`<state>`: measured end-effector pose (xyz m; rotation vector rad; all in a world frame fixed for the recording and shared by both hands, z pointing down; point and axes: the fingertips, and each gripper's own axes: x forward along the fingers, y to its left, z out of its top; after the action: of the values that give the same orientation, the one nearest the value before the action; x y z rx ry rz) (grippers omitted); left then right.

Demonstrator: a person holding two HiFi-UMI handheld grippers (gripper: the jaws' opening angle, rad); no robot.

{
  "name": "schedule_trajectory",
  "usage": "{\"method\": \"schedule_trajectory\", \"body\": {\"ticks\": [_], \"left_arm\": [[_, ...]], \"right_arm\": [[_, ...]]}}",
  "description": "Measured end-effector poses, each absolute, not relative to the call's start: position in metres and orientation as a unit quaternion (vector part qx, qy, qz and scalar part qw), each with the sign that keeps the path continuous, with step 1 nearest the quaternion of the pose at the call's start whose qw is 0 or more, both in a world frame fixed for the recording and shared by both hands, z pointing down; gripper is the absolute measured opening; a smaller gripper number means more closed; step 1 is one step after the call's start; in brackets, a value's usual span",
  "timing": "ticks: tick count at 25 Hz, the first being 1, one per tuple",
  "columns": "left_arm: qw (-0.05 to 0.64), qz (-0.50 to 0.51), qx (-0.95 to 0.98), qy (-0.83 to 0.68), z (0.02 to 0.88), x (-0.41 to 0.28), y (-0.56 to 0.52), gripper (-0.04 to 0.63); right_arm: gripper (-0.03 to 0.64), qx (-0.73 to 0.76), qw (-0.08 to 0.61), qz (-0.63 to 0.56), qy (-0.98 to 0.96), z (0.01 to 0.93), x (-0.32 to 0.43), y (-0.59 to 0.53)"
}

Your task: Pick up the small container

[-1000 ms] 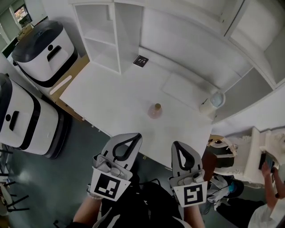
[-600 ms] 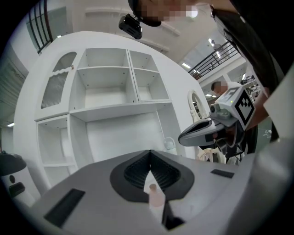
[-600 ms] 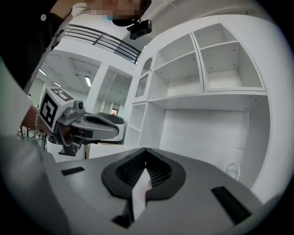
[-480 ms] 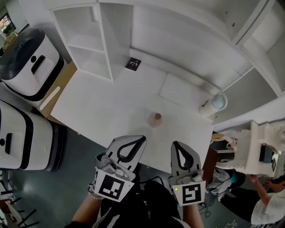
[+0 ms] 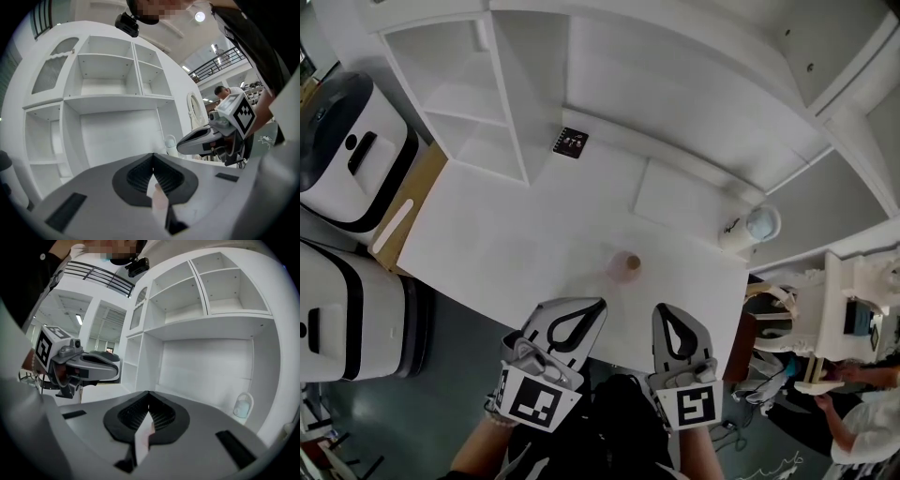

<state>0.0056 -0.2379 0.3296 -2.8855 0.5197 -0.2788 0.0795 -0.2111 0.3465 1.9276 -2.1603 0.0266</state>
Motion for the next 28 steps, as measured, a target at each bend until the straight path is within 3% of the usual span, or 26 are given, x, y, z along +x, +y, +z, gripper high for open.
{"method": "schedule_trajectory", "body": {"ticks": [9,28], "left_arm": [[0.087,-0.107,-0.976,0.169,0.349,0.012,-0.25,0.002],[0.105,-0.168,-0.959,0.203,0.39,0.013,-0.252,0.002]], "right_arm": [[0.005,0.659,0.143,0.051,-0.737,0.392,0.093,-0.224],[0.13,0.608,0.19,0.102,-0.764,0.488,0.109,-0.264]]}}
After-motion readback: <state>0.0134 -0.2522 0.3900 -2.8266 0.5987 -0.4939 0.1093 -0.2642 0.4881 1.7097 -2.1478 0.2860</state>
